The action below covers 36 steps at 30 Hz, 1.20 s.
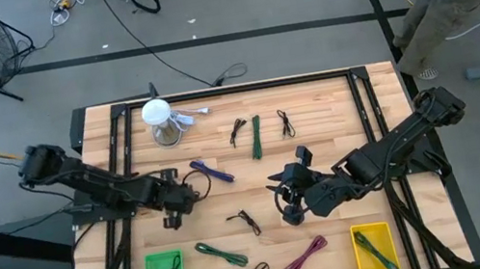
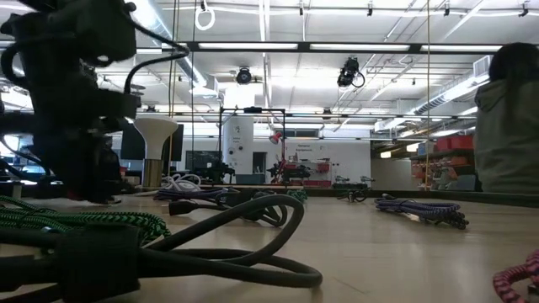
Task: Pick & Place USB Port
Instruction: Put the black charger cable into the green bin
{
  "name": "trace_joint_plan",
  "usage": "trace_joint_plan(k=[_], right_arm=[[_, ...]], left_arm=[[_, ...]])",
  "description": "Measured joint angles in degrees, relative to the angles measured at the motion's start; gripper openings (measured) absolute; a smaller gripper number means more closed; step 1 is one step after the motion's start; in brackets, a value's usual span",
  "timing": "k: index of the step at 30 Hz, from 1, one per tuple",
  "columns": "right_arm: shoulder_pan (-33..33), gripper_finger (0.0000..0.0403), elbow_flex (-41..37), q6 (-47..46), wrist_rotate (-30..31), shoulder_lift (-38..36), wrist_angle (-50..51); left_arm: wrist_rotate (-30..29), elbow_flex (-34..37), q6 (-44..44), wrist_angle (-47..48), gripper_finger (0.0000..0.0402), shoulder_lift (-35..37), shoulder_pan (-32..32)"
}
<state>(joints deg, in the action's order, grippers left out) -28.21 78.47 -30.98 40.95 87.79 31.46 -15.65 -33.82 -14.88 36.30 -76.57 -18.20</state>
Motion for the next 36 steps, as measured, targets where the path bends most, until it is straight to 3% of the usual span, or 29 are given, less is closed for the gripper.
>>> trace_joint_plan(k=[5,10,17,27,32,36], right_arm=[[0.0,0.0102,-2.0,-0.1,-1.2,0.0,-0.5],[0.0,0.0102,-4.4,-1.5,-1.4,0.0,-0.9],[0.0,0.0102,-4.9,-1.5,-1.5,0.0,-1.5],[0.0,0.0102,-4.9,0.2,-2.4,0.0,-1.7],[0.3,0.0102,-4.8,2.2,-2.4,-0.1,-3.0],[1.1,0.0102,-4.8,3.9,-2.4,-0.1,-4.2]], left_arm=[[5.6,-2.0,-14.3,5.7,0.0044,4.0,-2.4],[11.4,-5.0,-30.9,7.6,0.0044,9.5,-10.4],[4.7,-10.5,-56.7,7.9,0.0044,14.8,-25.9],[-3.5,-11.3,-91.7,6.2,0.0044,11.3,-46.9],[-5.7,-11.3,-100.8,-0.4,0.0044,7.2,-51.6],[-7.2,-11.3,-103.1,-5.8,0.0044,4.0,-52.4]])
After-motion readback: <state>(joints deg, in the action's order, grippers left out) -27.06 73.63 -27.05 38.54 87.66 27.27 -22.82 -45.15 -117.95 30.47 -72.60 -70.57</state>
